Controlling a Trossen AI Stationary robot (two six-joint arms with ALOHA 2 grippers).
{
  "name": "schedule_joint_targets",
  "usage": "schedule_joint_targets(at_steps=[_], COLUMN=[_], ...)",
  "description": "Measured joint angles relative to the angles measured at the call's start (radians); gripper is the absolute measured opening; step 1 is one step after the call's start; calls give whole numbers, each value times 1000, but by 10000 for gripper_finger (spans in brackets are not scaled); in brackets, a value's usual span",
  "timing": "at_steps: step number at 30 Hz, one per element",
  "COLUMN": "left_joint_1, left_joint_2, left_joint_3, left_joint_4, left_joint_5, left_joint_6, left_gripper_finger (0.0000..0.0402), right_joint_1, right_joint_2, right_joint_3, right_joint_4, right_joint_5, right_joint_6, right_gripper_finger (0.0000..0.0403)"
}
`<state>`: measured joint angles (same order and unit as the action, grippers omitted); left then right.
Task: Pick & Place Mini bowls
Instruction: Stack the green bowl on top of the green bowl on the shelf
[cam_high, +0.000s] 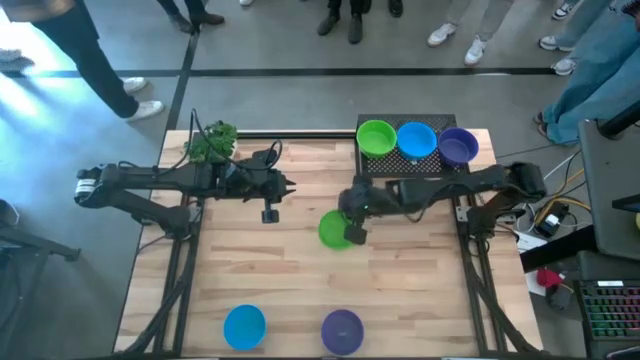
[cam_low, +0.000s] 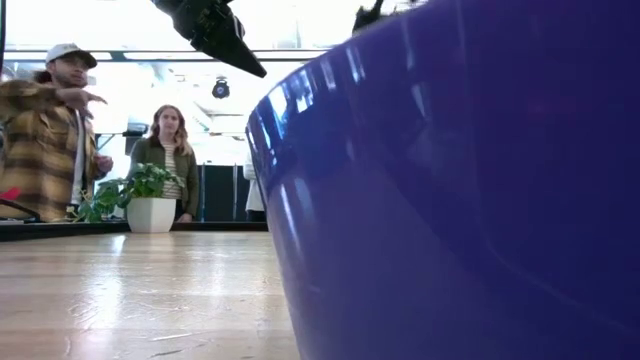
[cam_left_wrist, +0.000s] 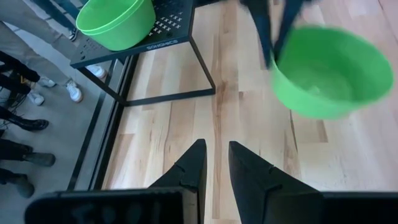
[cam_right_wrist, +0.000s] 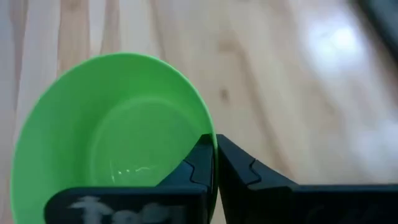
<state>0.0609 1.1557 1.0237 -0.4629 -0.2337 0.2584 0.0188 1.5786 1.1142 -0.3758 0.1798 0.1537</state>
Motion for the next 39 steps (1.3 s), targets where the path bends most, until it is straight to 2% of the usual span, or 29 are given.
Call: schedule_joint_targets(at_steps=[6, 9, 17, 30, 32, 36, 39], left_joint_1=[0, 0, 0, 0, 0, 0, 0], left_joint_2=[0, 0, 0, 0, 0, 0, 0], left_joint_3=[0, 0, 0, 0, 0, 0, 0], left_joint_4=[4, 9, 17, 19, 19, 19, 20], left_joint_5=[0, 0, 0, 0, 0, 0, 0], left_joint_6=[0, 0, 0, 0, 0, 0, 0], left_gripper_finger=[62, 62, 62, 62, 62, 62, 62], right_joint_1=[-18, -47, -208, -561, -593, -634, -642], right_joint_2=[-125, -168, -225, -214, -213, -195, -170], right_joint_3=[154, 236, 350, 359, 354, 350, 349], right_joint_4=[-214, -299, -386, -397, -400, -400, -405], right_joint_5=[209, 248, 249, 233, 195, 49, 32], right_joint_6=[-21, -40, -106, -105, -105, -109, -106], right_gripper_finger=[8, 8, 8, 8, 8, 8, 8])
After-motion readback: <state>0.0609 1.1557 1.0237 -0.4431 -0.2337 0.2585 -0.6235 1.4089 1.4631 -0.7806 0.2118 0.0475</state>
